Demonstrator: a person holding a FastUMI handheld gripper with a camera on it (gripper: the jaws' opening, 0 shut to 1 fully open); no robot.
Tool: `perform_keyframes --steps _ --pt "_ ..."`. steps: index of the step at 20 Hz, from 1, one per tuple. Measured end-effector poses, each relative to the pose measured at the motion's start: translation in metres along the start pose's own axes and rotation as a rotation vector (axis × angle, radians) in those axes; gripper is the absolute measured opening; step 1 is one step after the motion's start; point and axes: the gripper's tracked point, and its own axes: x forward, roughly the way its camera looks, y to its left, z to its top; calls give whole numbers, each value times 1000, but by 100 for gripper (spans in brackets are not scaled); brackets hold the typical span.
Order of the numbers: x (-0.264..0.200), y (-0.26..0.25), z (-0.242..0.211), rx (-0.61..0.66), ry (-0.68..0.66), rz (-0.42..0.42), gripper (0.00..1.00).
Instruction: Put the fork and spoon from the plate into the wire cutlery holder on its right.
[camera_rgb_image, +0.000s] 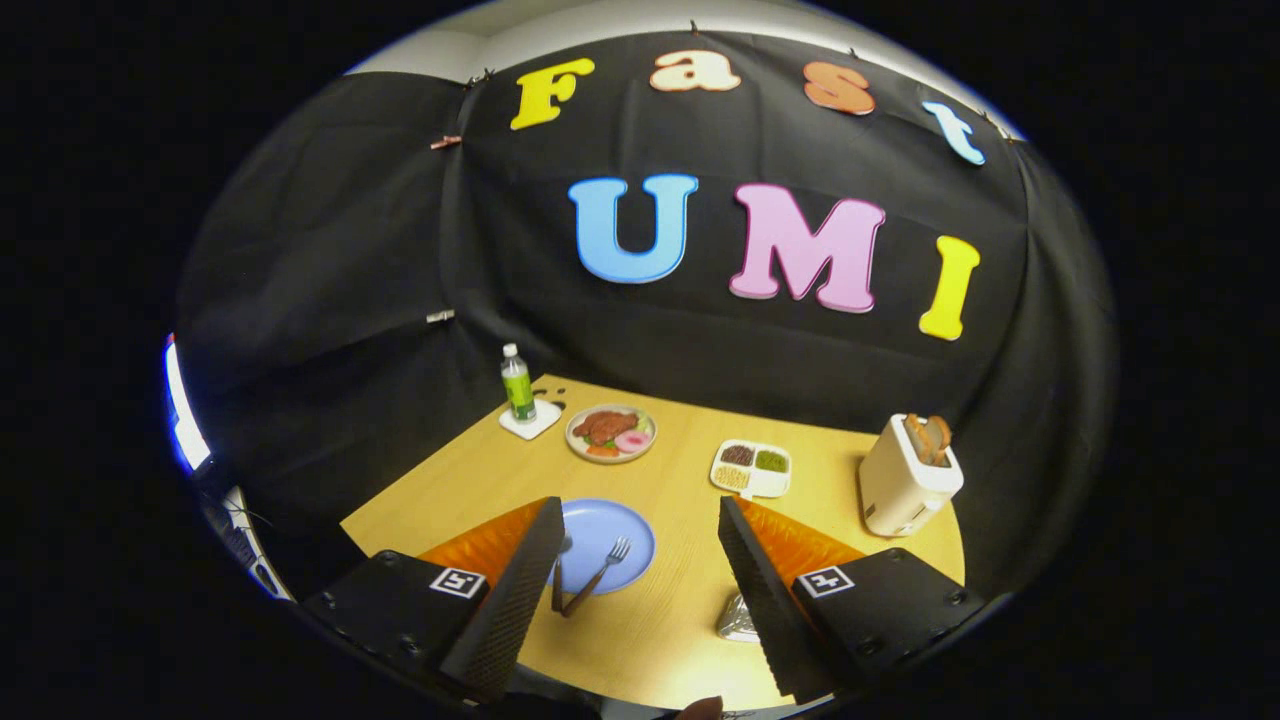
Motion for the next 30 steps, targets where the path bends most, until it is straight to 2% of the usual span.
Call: perform_keyframes --steps 2,6,11,13,15,18,24,25,26,29,30 --pt "24 9 -27 33 113 25 93" --pt "73 22 -78 45 281 41 74" --pt "127 31 -142 -31 445 27 74" --pt "145 32 -162 -26 492 7 65" --pt "163 32 -180 -16 531 -6 65" --pt "174 33 -193 4 593 -22 49" --pt "189 34 -216 32 655 -63 49" --pt "191 32 -221 35 672 -82 35" --pt "193 35 -223 45 675 -79 26" --pt "194 35 -222 62 689 -80 11" --pt "195 35 -224 71 685 -76 9"
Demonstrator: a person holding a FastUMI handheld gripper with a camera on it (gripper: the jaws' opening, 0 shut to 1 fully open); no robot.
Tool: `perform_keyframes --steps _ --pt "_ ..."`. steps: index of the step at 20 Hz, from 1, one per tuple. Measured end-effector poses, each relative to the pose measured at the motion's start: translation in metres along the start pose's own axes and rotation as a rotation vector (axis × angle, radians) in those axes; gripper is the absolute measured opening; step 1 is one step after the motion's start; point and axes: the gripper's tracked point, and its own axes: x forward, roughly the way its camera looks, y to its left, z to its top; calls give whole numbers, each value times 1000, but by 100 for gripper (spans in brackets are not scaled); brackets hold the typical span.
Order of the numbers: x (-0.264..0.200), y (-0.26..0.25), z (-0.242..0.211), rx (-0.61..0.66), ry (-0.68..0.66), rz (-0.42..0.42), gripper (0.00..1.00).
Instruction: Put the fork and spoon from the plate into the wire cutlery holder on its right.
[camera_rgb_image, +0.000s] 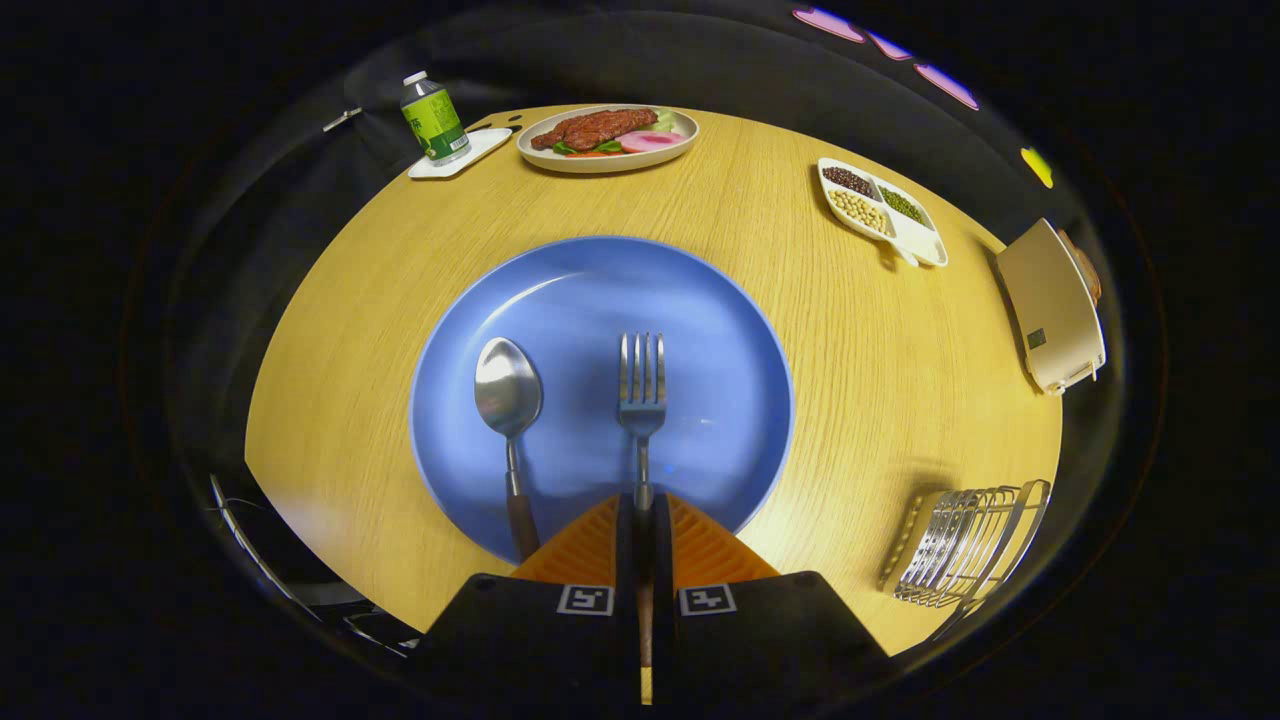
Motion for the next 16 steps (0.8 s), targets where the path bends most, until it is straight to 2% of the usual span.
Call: perform_keyframes --steps 6,13,16 --pt "-28 -6 20 25 -72 63 8" --pt "-110 -50 33 -49 -175 134 8" --pt "-144 -78 26 -55 -170 153 7"
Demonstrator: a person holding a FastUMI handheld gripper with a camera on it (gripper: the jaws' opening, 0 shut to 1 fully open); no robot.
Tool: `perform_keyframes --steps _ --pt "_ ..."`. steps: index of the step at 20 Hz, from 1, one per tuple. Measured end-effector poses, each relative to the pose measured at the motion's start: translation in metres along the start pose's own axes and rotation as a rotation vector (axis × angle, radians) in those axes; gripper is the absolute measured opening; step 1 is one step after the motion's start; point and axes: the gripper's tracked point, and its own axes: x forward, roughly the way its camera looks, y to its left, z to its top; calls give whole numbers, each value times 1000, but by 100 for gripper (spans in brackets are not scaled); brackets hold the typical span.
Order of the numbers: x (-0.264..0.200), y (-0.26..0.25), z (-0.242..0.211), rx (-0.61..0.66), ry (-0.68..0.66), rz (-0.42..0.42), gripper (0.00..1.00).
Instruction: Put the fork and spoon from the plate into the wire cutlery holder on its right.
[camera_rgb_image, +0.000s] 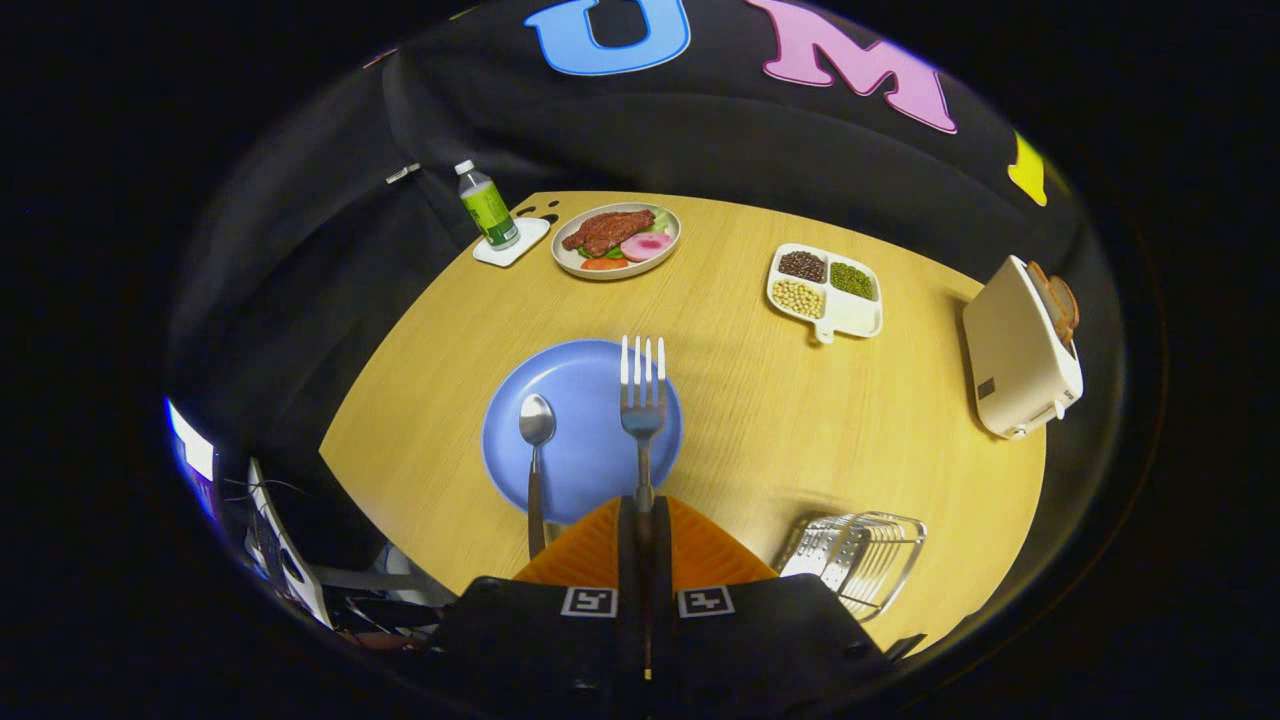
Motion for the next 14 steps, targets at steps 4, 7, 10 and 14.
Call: perform_keyframes --steps 4,7,10,14 --pt "-39 -48 -14 -17 41 -39 7" --pt "-59 -72 -43 -1 164 -22 7" --pt "-69 -99 -62 -5 256 -51 7" --pt "-74 -117 -90 -20 407 -69 7"
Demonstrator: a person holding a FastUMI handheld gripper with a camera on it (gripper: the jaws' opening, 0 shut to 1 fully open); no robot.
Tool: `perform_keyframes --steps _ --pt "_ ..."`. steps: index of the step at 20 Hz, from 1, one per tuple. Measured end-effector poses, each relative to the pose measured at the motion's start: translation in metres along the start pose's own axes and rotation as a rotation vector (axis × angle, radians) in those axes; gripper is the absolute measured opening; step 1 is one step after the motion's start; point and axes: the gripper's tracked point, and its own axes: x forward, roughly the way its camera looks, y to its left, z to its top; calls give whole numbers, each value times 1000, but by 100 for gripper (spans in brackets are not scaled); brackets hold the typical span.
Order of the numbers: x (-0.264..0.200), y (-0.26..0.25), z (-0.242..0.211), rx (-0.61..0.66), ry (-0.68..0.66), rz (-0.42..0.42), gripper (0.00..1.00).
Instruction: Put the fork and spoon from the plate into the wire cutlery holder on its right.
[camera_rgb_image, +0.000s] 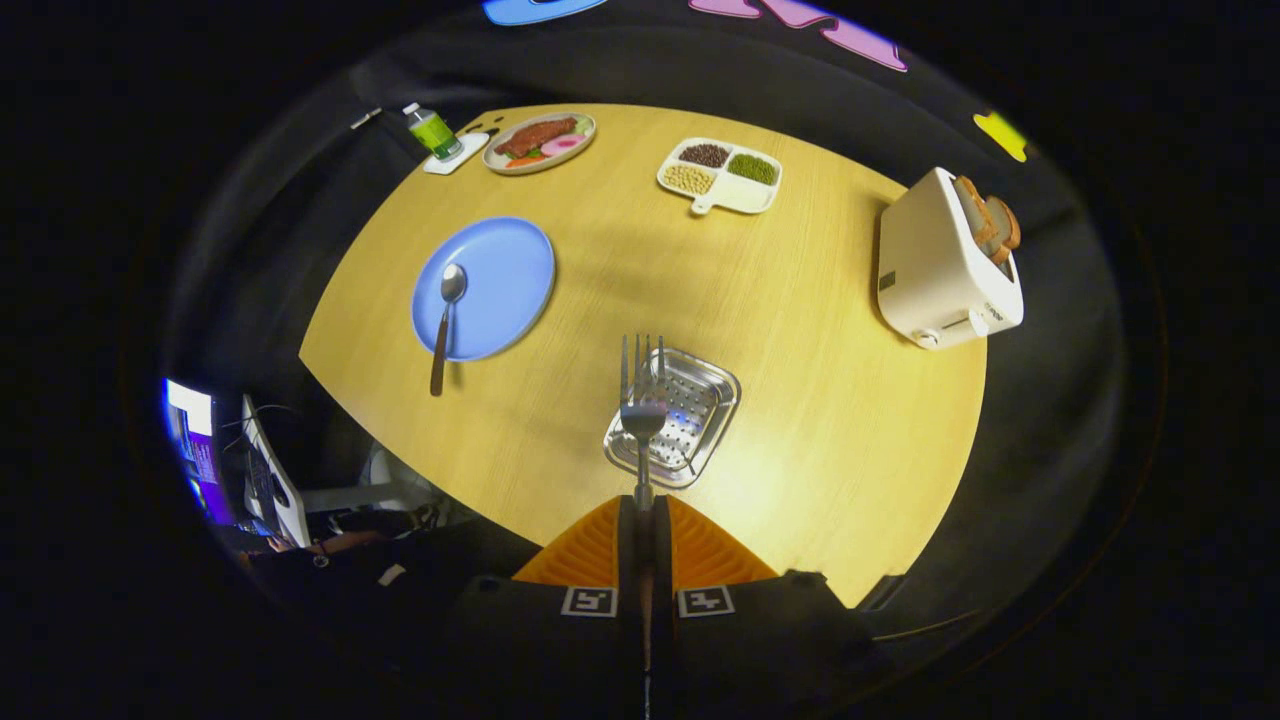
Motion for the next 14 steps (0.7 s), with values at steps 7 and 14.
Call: perform_keyframes --steps 7,14 --pt "11 -22 -13 -55 240 -44 7" --pt "31 -30 -4 -133 471 -104 7"
